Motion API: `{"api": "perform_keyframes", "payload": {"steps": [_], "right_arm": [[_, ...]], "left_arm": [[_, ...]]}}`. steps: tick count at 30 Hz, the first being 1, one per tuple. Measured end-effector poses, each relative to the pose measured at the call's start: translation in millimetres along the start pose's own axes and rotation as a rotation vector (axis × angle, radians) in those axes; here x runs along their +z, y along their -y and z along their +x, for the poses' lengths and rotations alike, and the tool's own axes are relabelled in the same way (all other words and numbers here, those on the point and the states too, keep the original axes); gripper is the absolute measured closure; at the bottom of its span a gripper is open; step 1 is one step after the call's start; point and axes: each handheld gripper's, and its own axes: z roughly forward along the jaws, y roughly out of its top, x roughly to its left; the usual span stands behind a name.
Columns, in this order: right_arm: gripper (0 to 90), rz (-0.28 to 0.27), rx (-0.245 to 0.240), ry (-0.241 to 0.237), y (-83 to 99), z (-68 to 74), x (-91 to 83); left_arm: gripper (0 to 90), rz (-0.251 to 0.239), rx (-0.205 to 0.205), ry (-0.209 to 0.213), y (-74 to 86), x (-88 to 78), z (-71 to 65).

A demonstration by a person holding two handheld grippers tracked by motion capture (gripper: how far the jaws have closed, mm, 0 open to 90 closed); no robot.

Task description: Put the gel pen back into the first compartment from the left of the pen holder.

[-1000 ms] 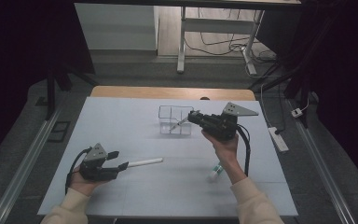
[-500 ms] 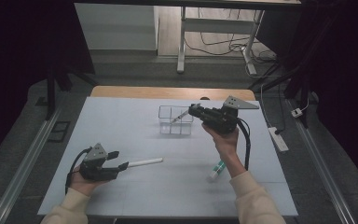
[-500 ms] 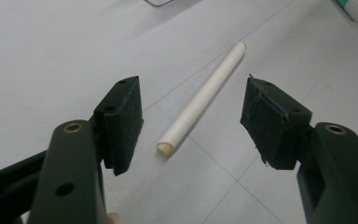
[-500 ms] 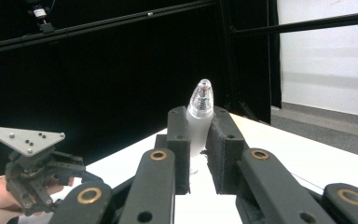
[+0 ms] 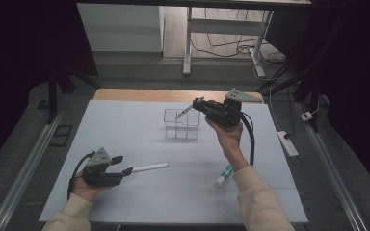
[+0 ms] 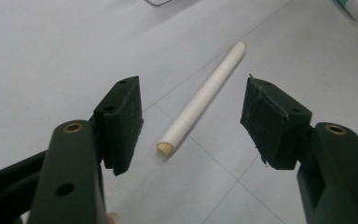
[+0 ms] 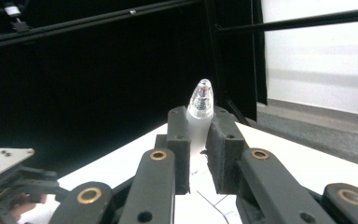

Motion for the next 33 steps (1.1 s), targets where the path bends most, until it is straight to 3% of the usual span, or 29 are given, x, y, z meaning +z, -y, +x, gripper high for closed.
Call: {"api": "perform_keyframes", "payload": {"steps": [12,26,28,30,33], "right_arm": [[78.7,0.055,0.034,0.033,8.2,-16.6,34.0],[78.0,0.125,0.047,0.044,21.4,-22.2,62.5],[70.8,0.143,0.053,0.033,24.1,-22.9,65.5],[59.1,0.154,0.039,0.054,25.6,-21.9,66.7],[52.7,0.170,0.016,0.064,25.7,-20.4,64.5]], "left_arm": [[37.6,0.010,0.006,0.003,-0.4,1.3,0.4],[36.8,0.023,0.007,0.012,-0.6,2.8,-0.1],[36.6,0.025,0.005,0.012,-0.5,3.0,0.0],[36.5,0.024,0.004,0.012,-0.4,2.8,0.0],[36.3,0.022,0.002,0.014,-0.5,2.5,0.5]]}}
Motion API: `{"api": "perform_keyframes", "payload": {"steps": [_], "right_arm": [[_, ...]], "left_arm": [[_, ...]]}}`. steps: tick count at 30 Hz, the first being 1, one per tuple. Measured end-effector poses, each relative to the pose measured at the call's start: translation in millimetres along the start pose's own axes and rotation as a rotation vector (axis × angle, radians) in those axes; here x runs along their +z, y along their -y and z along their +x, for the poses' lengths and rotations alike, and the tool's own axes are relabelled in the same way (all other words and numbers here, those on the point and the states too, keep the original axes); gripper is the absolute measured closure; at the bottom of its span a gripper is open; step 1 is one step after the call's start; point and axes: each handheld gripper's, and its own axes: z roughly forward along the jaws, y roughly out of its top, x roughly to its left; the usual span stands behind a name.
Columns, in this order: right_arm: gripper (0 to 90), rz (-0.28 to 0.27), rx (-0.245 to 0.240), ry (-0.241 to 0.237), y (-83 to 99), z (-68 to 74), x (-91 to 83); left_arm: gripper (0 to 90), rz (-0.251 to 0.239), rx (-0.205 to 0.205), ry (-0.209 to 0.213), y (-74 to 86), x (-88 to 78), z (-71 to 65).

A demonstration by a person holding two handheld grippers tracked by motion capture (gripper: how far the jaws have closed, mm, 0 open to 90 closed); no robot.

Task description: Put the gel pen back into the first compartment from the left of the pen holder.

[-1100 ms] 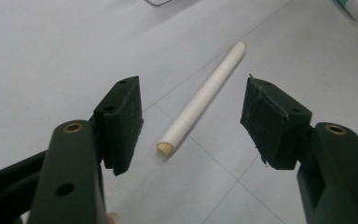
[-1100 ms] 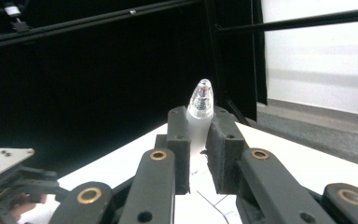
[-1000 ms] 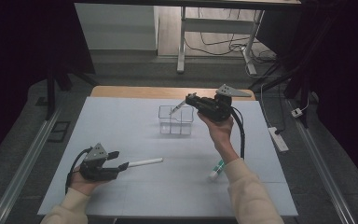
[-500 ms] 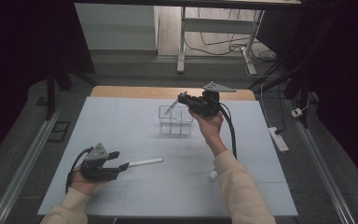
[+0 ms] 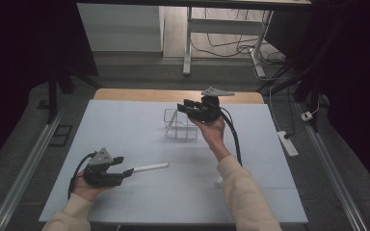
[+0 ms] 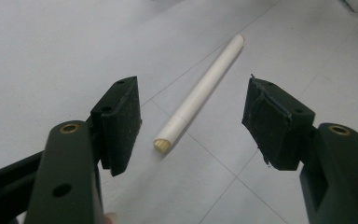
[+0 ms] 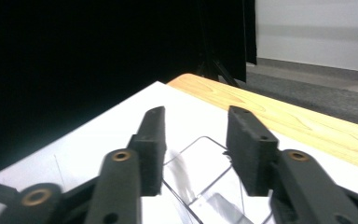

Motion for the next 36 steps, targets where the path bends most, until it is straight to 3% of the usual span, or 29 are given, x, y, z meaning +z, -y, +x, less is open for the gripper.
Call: {"api": "perform_keyframes", "payload": {"steps": [10,23,36], "right_arm": [[49.0,-0.005,-0.035,0.023,3.6,-0.3,-18.9],[48.6,-0.012,-0.044,0.004,19.7,-1.6,-43.7],[47.9,-0.005,-0.057,-0.003,39.4,1.3,-79.5]], "left_arm": [[36.1,0.001,-0.003,0.000,-0.3,-0.1,0.2],[36.1,0.005,-0.004,-0.004,-0.3,0.8,0.8],[36.0,0.010,-0.002,-0.008,-0.7,2.2,0.4]]}}
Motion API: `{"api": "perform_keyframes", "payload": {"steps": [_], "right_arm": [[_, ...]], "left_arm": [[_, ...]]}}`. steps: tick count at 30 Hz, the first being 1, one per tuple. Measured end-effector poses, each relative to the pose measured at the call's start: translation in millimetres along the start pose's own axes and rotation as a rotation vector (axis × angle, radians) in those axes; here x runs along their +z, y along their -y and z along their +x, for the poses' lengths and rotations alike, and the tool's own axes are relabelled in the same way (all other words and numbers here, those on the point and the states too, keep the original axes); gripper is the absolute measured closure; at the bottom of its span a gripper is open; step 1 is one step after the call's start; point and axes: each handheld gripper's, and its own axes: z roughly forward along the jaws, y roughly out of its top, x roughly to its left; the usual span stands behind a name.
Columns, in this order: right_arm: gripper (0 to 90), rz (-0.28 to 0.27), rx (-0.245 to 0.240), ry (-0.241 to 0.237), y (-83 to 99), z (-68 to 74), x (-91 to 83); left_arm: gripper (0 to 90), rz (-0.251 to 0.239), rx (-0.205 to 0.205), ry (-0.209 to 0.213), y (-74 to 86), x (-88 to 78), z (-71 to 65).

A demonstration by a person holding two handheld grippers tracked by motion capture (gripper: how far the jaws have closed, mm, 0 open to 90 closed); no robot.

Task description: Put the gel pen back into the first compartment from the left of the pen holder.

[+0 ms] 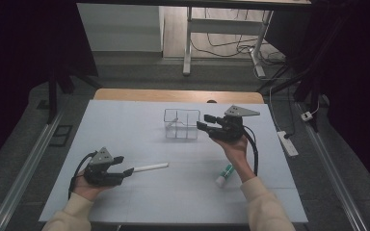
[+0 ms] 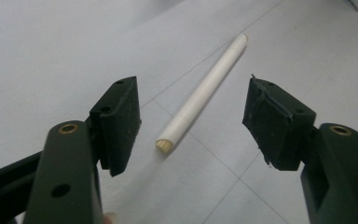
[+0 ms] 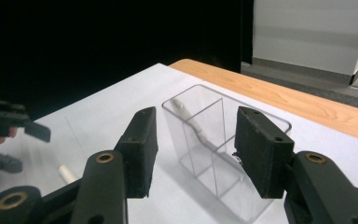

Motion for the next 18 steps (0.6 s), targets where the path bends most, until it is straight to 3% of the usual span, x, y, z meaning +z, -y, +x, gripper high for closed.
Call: {"api": "perform_keyframes", "payload": {"steps": [7,13,18], "right_arm": [[47.4,0.012,-0.013,-0.011,11.2,5.5,-14.0],[46.8,0.058,-0.053,0.007,23.7,9.0,-23.5],[46.5,0.072,-0.059,0.005,31.3,10.5,-31.4]], "left_arm": [[36.0,0.002,-0.001,-0.001,0.2,0.1,0.5],[36.0,0.007,0.001,-0.004,0.3,1.3,0.5],[35.9,0.006,-0.001,-0.007,0.4,0.6,1.1]]}}
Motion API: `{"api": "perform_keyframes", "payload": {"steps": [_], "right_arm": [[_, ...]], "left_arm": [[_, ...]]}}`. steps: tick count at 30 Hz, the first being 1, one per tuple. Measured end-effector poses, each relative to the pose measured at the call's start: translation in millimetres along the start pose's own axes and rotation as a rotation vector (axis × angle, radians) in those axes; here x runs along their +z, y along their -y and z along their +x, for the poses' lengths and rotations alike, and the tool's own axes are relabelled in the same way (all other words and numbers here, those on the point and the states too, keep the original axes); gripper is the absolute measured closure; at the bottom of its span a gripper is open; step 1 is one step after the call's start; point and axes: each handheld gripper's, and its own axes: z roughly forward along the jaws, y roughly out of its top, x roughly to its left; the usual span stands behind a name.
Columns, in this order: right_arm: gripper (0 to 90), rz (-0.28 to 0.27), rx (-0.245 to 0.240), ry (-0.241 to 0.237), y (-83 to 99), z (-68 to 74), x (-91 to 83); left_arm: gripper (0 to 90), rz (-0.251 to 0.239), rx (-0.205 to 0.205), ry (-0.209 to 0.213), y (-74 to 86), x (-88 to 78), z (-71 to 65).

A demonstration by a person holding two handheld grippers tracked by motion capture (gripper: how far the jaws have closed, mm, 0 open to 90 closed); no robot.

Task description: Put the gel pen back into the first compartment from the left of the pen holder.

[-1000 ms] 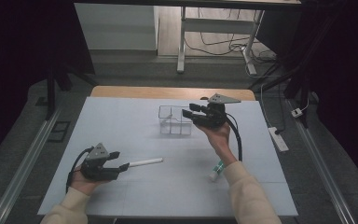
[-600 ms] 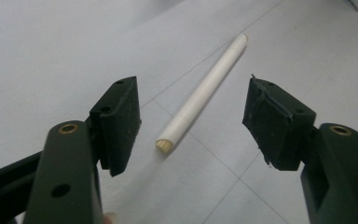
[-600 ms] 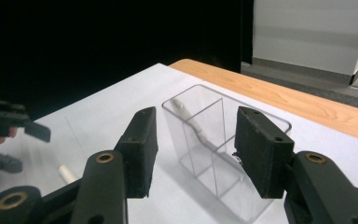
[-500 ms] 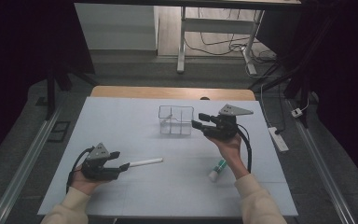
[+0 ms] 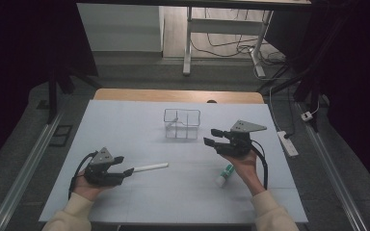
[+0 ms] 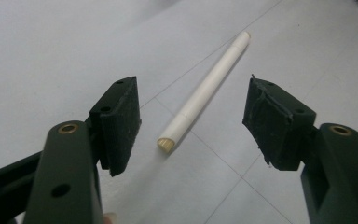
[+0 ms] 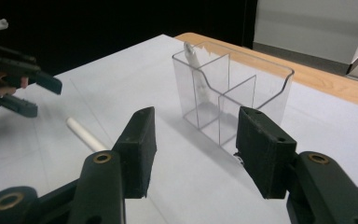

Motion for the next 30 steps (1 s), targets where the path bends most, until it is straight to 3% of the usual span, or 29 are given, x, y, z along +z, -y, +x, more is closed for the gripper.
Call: {"api": "perform_keyframes", "payload": {"steps": [17,30], "right_arm": [[45.8,0.045,0.003,0.036,38.4,0.3,-46.5],[45.1,0.085,-0.001,0.066,58.0,-3.7,-65.8]], "left_arm": [[35.9,0.002,-0.002,-0.007,-0.6,1.0,0.8],[35.9,0.007,0.011,-0.018,-2.7,1.8,0.1]]}}
